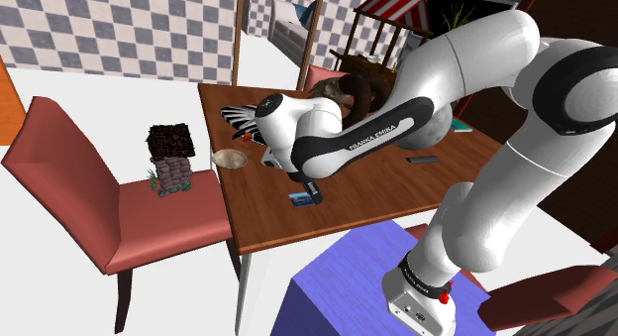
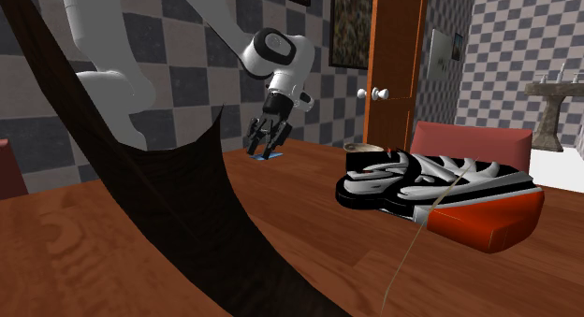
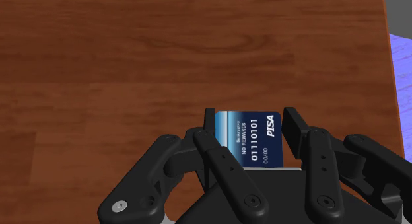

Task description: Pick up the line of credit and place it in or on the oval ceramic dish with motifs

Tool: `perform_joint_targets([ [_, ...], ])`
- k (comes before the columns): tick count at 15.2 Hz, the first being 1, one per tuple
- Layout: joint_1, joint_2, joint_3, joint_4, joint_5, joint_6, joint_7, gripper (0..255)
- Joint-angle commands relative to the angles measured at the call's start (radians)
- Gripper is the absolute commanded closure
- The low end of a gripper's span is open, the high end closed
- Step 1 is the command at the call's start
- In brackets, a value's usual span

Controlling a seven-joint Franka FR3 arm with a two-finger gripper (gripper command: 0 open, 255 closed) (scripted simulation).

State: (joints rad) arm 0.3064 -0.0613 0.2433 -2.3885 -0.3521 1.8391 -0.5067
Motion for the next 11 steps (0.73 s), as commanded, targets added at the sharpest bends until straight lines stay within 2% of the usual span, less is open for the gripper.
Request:
perform_joint_targets([
  [1, 0.0, 0.0, 0.0, 0.0, 0.0, 0.0, 0.0, 255],
  [3, 0.0, 0.0, 0.0, 0.0, 0.0, 0.0, 0.0, 255],
  [11, 0.003, -0.067, 0.0, 0.043, 0.023, -0.099, -0.046, 255],
])
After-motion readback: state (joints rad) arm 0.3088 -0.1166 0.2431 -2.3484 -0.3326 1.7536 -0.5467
